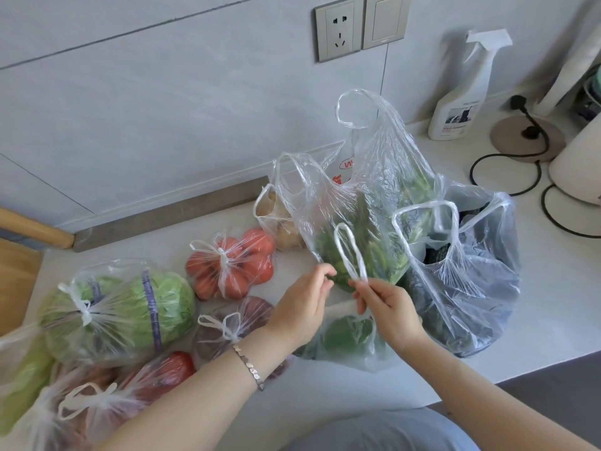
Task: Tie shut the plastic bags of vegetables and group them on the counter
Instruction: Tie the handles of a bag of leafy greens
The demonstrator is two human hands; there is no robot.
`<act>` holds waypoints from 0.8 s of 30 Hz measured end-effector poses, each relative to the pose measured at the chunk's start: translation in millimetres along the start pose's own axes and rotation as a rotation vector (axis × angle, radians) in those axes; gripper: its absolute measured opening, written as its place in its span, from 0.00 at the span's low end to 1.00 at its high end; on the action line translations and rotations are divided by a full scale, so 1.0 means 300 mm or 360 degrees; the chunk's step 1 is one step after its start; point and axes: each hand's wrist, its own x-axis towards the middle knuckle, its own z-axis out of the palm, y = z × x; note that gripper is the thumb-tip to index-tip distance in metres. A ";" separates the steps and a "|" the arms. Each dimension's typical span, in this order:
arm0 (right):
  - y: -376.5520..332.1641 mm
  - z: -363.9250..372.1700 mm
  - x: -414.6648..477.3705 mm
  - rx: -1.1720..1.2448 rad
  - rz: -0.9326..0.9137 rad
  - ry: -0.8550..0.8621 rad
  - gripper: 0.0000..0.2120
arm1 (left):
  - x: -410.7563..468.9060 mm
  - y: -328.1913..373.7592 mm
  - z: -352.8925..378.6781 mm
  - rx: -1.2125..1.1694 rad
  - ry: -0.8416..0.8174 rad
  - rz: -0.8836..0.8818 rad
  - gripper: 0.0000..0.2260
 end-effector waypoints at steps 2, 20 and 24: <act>-0.001 0.025 0.012 -0.0250 -0.0053 -0.0111 0.20 | 0.013 0.047 -0.007 -0.0297 0.0174 0.0016 0.09; 0.018 0.043 -0.026 0.0196 0.0290 -0.0366 0.13 | 0.083 0.086 -0.004 0.0018 -0.0530 -0.0473 0.22; 0.016 0.041 -0.009 0.0436 0.0480 -0.0244 0.11 | 0.030 0.041 0.001 0.0170 -0.0467 -0.0317 0.19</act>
